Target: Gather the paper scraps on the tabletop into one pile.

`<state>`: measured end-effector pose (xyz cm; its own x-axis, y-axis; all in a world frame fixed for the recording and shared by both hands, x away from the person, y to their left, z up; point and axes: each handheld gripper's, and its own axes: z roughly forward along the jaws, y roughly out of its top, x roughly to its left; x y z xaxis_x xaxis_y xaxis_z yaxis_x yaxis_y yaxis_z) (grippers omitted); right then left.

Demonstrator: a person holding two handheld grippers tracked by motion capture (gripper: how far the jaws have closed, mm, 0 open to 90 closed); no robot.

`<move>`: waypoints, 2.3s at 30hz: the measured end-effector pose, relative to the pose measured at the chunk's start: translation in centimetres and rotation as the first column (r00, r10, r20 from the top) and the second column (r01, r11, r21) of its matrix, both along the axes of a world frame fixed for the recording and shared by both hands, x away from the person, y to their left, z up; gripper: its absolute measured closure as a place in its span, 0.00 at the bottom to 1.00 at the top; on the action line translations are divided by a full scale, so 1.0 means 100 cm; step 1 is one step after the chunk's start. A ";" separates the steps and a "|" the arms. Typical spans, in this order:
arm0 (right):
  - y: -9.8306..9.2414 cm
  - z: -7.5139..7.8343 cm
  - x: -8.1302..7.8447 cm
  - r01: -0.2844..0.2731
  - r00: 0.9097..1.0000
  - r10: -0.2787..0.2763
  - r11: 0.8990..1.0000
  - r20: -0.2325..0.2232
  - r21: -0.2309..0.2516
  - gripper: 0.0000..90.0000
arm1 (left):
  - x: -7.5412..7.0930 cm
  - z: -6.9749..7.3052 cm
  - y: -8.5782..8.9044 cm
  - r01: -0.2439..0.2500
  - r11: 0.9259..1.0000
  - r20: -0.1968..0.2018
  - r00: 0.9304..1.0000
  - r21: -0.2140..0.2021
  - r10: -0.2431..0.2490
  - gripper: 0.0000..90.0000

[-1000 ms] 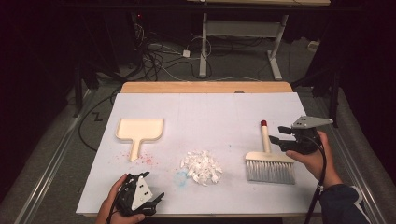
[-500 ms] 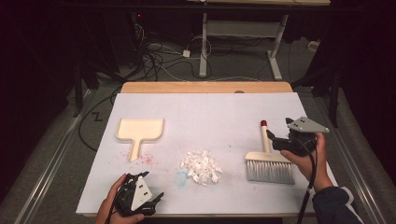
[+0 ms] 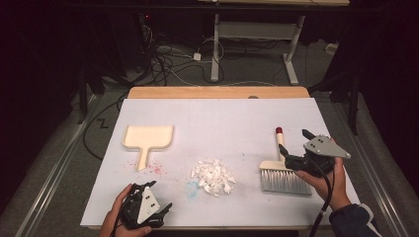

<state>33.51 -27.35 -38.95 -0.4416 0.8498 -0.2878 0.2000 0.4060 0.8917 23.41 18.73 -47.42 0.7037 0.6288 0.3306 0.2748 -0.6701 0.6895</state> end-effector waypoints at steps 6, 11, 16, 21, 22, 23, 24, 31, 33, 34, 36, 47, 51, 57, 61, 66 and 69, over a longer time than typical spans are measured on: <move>0.002 0.001 -0.018 -0.044 0.999 0.044 0.999 0.022 0.001 0.19 | 0.000 0.001 0.000 -0.003 1.000 0.002 1.000 -0.001 0.003 0.18; 0.001 0.000 -0.030 -0.075 0.997 0.075 0.997 0.026 -0.005 0.19 | 0.000 0.001 0.000 -0.003 1.000 0.006 1.000 -0.005 0.003 0.18; -0.001 -0.001 -0.041 -0.101 0.995 0.101 0.995 0.025 -0.004 0.21 | -0.001 0.002 0.000 0.000 1.000 0.008 1.000 -0.004 0.000 0.18; -0.001 -0.003 -0.048 -0.119 0.992 0.120 0.993 0.026 -0.006 0.21 | -0.001 0.001 0.000 -0.001 1.000 0.009 1.000 -0.006 0.001 0.18; -0.001 -0.004 -0.049 -0.124 0.992 0.124 0.992 0.021 -0.008 0.21 | -0.001 0.001 0.000 -0.001 1.000 0.008 1.000 -0.007 0.001 0.18; -0.001 -0.005 -0.050 -0.125 0.992 0.126 0.992 0.022 -0.010 0.21 | -0.001 0.001 0.000 -0.001 1.000 0.008 1.000 -0.008 0.001 0.18; -0.001 -0.007 -0.051 -0.128 0.992 0.128 0.992 0.023 -0.011 0.21 | -0.001 0.001 0.000 -0.001 1.000 0.008 1.000 -0.008 0.001 0.18; -0.002 -0.017 -0.056 -0.147 0.989 0.147 0.988 0.007 -0.041 0.21 | 0.000 0.002 -0.001 0.001 1.000 0.008 1.000 -0.013 -0.001 0.18; -0.003 -0.020 -0.057 -0.146 0.989 0.146 0.988 0.009 -0.045 0.21 | 0.001 0.002 -0.001 0.001 1.000 0.009 1.000 -0.013 -0.001 0.18; -0.004 -0.022 -0.058 -0.147 0.989 0.148 0.988 0.005 -0.042 0.21 | 0.001 0.002 -0.002 0.001 1.000 0.010 1.000 -0.015 -0.001 0.18; -0.006 -0.025 -0.058 -0.150 0.989 0.150 0.988 0.008 -0.040 0.21 | 0.001 0.002 -0.002 -0.001 1.000 0.011 1.000 -0.017 0.001 0.18; -0.013 -0.052 -0.067 -0.173 0.984 0.171 0.984 -0.042 -0.046 0.19 | 0.002 0.002 -0.007 0.005 1.000 0.019 1.000 -0.022 -0.005 0.18; -0.012 -0.060 -0.071 -0.183 0.982 0.180 0.980 -0.052 -0.080 0.19 | 0.002 0.001 -0.008 0.013 1.000 0.018 1.000 -0.022 -0.012 0.18; -0.009 -0.060 -0.073 -0.180 0.983 0.177 0.981 -0.048 -0.073 0.19 | 0.002 0.001 -0.008 0.030 0.999 0.024 0.999 -0.022 -0.030 0.18; -0.008 -0.059 -0.079 -0.176 0.984 0.173 0.981 -0.042 -0.080 0.19 | 0.000 0.002 -0.009 0.039 0.999 0.032 0.999 -0.025 -0.038 0.18; -0.007 -0.057 -0.081 -0.175 0.984 0.173 0.982 -0.034 -0.075 0.19 | 0.000 0.003 -0.009 0.037 0.999 0.036 0.999 -0.031 -0.036 0.18; -0.007 -0.058 -0.081 -0.179 0.984 0.177 0.981 -0.034 -0.081 0.19 | 0.001 0.003 -0.010 0.036 0.999 0.034 0.999 -0.027 -0.035 0.18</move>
